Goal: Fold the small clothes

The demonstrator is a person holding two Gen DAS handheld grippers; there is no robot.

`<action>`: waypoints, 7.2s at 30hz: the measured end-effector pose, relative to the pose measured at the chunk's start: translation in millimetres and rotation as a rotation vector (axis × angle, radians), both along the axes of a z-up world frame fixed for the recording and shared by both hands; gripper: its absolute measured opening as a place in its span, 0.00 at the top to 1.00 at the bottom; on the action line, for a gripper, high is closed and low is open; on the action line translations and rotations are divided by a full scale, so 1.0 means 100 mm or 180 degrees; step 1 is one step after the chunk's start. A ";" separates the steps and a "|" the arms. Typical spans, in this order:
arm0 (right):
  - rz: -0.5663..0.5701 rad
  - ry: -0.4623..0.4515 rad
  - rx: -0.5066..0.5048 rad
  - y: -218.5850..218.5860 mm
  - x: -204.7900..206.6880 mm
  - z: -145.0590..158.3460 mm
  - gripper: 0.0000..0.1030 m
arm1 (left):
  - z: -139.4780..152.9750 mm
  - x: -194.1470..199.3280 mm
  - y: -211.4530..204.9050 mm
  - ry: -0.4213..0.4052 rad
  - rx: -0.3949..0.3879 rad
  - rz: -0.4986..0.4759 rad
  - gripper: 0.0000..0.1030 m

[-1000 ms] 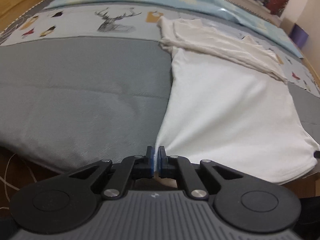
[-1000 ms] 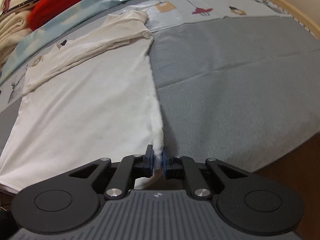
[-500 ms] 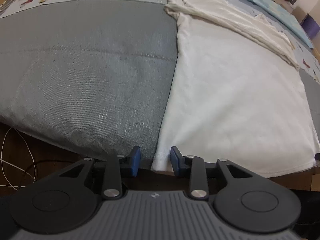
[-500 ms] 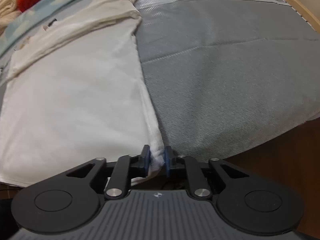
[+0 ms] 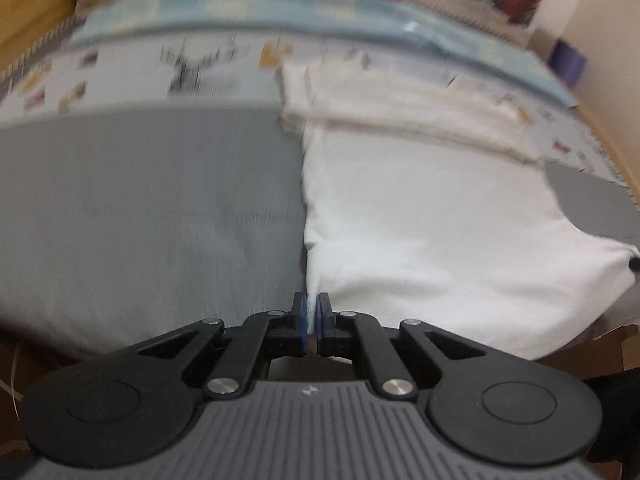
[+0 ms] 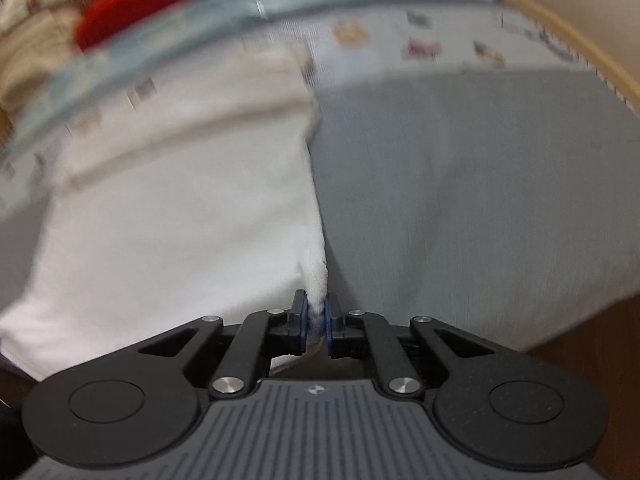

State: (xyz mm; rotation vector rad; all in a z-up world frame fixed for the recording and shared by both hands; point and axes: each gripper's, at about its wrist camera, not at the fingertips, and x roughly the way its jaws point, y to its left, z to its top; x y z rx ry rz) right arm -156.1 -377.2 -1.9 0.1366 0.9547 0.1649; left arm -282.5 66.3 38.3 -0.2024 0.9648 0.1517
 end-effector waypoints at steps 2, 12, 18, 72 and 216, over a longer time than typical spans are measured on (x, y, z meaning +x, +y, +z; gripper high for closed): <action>0.0019 -0.0170 0.0074 -0.05 -0.04 0.23 0.93 | 0.22 -0.09 0.00 -0.0177 0.0035 -0.0067 0.96; 0.0203 -0.0632 0.0505 -0.41 -0.90 0.95 0.94 | 1.23 -1.06 0.05 -0.0640 0.0023 -0.0366 0.97; 0.0261 -0.0743 0.0683 -0.51 -1.11 1.15 0.94 | 1.49 -1.07 0.09 -0.0711 0.0077 -0.0359 0.96; 0.0397 -0.0440 -0.0184 0.70 1.88 -0.58 0.63 | -0.57 1.91 0.75 0.0086 -0.0009 0.0032 0.65; -0.0156 -0.0209 -0.0336 -0.13 0.84 -0.15 0.66 | -0.77 0.40 0.10 0.0103 -0.0957 0.1680 0.86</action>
